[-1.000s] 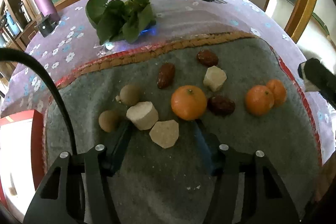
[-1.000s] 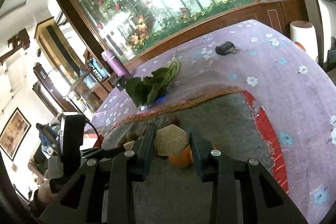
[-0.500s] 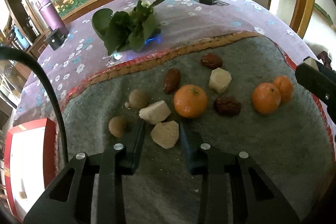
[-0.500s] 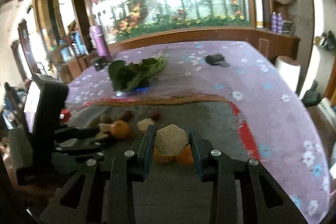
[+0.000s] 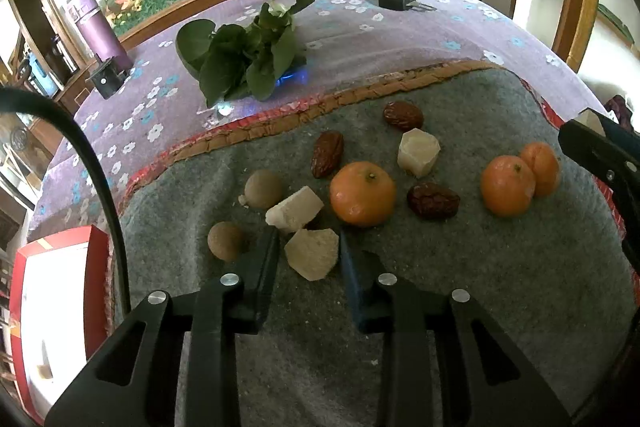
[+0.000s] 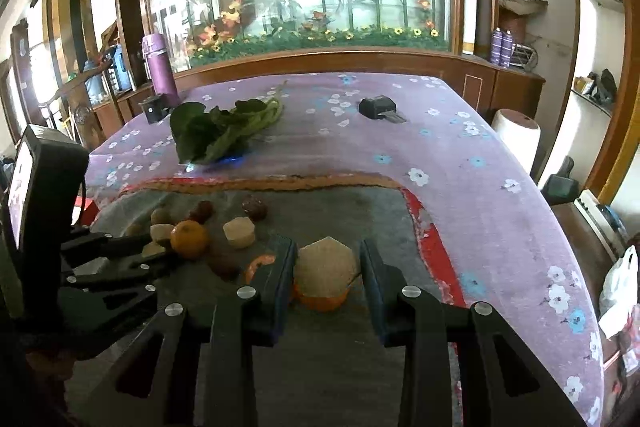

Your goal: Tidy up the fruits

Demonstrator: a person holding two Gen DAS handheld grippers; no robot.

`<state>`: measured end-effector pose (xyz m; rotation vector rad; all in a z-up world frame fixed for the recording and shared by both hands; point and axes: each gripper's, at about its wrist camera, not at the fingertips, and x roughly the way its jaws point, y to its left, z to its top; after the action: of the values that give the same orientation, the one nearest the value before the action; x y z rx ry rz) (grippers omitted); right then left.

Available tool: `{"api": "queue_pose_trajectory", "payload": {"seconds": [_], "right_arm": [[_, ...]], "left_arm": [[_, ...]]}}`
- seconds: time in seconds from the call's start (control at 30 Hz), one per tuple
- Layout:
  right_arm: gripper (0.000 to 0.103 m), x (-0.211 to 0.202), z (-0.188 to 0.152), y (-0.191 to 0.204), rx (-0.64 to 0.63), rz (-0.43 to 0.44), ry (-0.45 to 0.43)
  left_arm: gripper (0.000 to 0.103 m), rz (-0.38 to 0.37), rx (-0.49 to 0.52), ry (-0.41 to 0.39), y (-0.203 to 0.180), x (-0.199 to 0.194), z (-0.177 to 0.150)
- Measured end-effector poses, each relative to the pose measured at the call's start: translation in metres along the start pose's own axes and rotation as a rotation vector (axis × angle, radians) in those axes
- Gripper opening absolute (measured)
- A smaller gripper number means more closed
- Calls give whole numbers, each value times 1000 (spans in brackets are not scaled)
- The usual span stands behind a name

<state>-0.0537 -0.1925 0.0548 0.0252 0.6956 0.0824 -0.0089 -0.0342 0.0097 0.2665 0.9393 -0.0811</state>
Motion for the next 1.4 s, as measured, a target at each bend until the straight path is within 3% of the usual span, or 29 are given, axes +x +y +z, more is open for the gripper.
{"api": "queue_pose_trajectory", "payload": {"seconds": [0.2,0.4,0.57,0.67,0.83,0.93,0.97,1.4], "right_arm": [[34,3,0,-1,1,-4,6],[34,3,0,0,-1,-5,3],[34,2,0,0,-3,-8,4],[34,3,0,1,-9,-20,6],[34,8,0,0,-4,-44,21],[34,10,-1,0,-4,-65,30],[34,10,-1,1,-6,-71,30],[34,2,3,15,-53,-147,3]], "left_arm": [[24,5,11,-3,-2,0,-1],[31,39,17,-3,-2,1,0],[64,162,75,-31,-9,2,0],[71,201,65,-50,-7,3,-1],[68,174,55,-71,-2,3,-2],[38,86,38,-62,-2,4,-2],[35,67,30,-61,-2,3,-1],[32,-2,-17,-57,4,-3,-8]]}}
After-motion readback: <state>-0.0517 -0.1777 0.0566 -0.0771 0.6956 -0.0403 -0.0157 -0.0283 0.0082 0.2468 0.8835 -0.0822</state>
